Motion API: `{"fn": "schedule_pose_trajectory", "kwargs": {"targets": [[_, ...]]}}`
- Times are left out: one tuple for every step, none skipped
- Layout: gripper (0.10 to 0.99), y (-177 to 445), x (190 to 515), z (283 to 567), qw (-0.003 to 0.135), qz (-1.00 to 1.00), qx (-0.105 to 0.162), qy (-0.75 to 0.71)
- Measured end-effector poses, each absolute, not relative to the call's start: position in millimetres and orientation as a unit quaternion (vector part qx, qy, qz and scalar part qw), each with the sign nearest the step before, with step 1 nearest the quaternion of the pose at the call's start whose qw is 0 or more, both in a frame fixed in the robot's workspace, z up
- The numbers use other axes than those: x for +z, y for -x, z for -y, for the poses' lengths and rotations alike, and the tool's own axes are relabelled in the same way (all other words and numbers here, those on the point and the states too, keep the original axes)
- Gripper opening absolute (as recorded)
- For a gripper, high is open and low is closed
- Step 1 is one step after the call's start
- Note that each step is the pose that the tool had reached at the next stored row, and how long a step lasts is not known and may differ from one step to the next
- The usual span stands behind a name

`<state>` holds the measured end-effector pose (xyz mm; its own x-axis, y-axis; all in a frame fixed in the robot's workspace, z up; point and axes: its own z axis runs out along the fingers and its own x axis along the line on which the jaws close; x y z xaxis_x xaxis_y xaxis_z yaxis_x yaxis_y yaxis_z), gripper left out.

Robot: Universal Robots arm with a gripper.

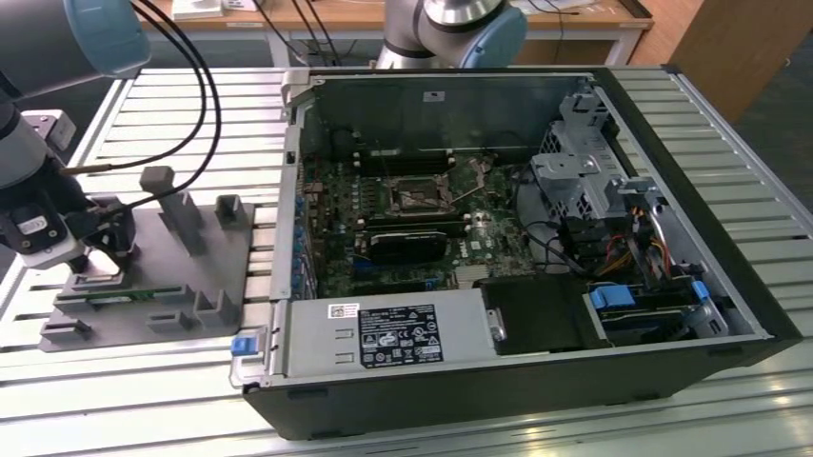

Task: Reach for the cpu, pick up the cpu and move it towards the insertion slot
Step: 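Pick up the cpu and move it towards the insertion slot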

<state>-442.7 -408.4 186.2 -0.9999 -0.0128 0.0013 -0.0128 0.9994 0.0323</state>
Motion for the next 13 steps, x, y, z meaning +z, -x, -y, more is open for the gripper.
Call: {"fn": "schedule_pose_trajectory", "kwargs": {"targets": [[0.533,442.7,187.7,408.4,0.001,1.0,-0.016,-0.006],[0.533,442.7,189.3,408.4,0.001,1.0,-0.016,-0.006],[0.533,442.7,190.7,408.4,0.001,1.0,-0.016,-0.006],[0.533,442.7,192.1,408.4,0.001,1.0,-0.016,-0.006],[0.533,442.7,193.5,408.4,0.001,1.0,-0.016,-0.006],[0.533,442.7,194.9,408.4,0.001,1.0,-0.016,-0.006],[0.533,442.7,195.8,408.4,0.001,1.0,-0.016,-0.006],[0.533,442.7,195.8,408.4,0.001,1.0,-0.016,-0.006],[0.533,442.7,195.8,408.3,0.001,1.0,-0.016,-0.006],[0.533,442.8,195.9,408.3,0.001,1.0,-0.017,-0.006],[0.533,442.8,195.9,408.3,0.001,1.0,-0.017,-0.006],[0.533,442.7,195.9,408.4,0.001,1.0,-0.017,-0.006],[0.533,442.8,196.0,408.4,0.001,1.0,-0.018,-0.006]]}}
